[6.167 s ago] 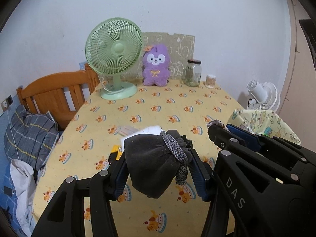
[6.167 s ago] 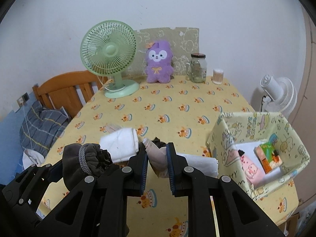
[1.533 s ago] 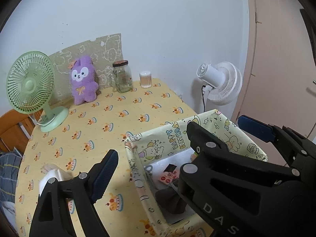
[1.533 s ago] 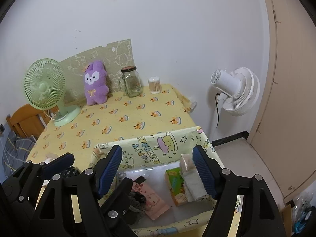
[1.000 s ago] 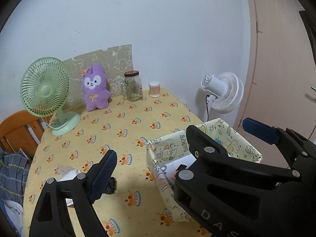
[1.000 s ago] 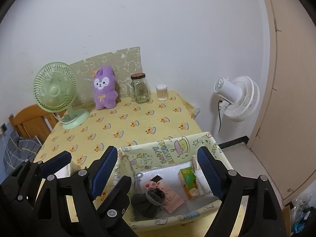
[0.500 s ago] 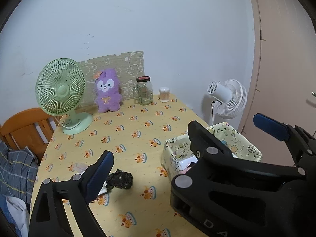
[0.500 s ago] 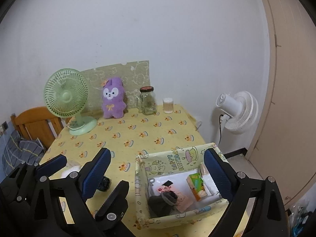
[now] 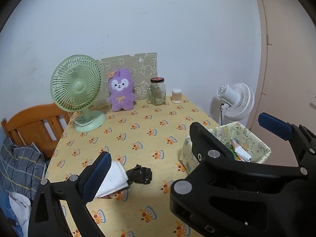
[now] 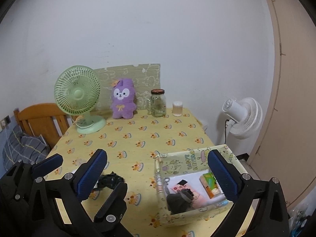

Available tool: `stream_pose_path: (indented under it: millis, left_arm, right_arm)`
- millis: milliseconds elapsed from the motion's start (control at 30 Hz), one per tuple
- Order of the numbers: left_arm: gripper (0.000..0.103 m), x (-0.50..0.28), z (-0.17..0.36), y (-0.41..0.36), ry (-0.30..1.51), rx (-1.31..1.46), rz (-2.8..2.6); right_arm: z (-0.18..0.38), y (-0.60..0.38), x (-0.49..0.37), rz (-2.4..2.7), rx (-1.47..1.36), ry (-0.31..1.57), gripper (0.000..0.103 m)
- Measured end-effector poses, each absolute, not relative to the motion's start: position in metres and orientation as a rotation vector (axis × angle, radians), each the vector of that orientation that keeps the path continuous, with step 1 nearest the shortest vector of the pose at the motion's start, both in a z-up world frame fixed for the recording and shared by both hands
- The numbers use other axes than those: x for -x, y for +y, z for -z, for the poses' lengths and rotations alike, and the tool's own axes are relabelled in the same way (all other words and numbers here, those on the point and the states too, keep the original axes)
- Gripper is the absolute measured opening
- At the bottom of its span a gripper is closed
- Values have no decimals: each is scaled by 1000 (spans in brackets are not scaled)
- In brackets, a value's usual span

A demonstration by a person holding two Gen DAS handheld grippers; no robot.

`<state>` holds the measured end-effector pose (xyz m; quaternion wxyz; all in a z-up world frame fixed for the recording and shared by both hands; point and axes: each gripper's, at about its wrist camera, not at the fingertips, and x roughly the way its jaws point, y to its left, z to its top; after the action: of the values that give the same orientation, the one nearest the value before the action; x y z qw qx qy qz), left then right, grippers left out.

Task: Organize soft objects
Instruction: 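Withdraw both grippers from the box toward the white cloth and black bag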

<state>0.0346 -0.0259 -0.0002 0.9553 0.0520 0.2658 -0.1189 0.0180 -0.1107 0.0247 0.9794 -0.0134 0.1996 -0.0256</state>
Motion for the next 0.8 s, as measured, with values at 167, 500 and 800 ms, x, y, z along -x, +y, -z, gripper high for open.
stream_pose_path:
  millis: [167, 500, 800]
  left_arm:
    - [101, -36, 4, -13, 539, -103, 225]
    - [101, -41, 18, 13, 530, -89, 194]
    - [101, -50, 39, 34, 555, -76, 151]
  right_arm:
    - [-21, -97, -20, 36, 33, 409, 103]
    - [-4, -71, -30, -18, 23, 443, 103]
    - [20, -52, -45, -74, 27, 471, 103]
